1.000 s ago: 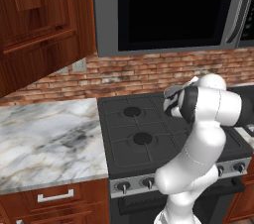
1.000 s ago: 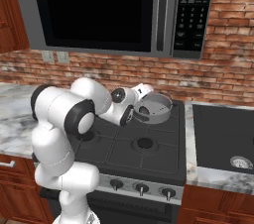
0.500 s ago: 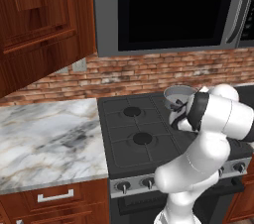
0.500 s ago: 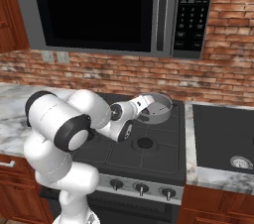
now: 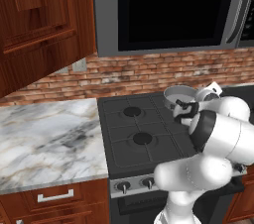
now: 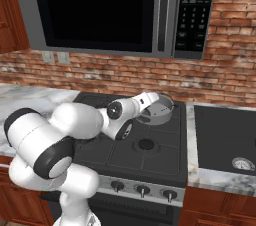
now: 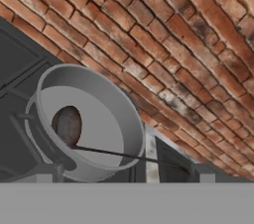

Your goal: Open the cabinet and move the ladle to the pot. Then close the cabinet.

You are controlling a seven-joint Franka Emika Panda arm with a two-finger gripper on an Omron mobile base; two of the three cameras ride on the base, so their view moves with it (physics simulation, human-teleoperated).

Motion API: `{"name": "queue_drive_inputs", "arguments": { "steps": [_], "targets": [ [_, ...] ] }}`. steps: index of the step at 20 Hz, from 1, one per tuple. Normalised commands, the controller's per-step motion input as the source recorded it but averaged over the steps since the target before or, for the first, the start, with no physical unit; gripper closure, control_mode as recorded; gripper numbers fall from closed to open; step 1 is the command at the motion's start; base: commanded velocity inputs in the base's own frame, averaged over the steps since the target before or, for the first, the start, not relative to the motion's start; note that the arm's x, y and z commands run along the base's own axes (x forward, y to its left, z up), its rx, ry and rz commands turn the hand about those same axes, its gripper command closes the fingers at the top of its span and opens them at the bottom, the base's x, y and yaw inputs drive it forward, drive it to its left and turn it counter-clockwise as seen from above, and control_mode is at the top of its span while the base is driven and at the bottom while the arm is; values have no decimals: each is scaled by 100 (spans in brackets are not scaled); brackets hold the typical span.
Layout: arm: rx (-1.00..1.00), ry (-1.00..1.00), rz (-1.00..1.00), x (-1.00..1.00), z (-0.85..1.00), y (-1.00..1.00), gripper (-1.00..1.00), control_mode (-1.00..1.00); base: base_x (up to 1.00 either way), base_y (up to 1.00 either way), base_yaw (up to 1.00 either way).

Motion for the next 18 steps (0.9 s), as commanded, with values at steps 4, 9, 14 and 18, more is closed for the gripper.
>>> {"name": "queue_drive_inputs", "arguments": {
  "steps": [4, 9, 14, 18],
  "targets": [
    [4, 8, -7, -37, 60, 0, -100, -100, 0, 0, 0],
    [3, 4, -5, -53, 37, 0, -100, -100, 0, 0, 0],
    [0, -1, -1, -78, 5, 0, -100, -100, 0, 0, 0],
    [0, -5, 0, -95, 2, 0, -100, -100, 0, 0, 0]
  ]
}}
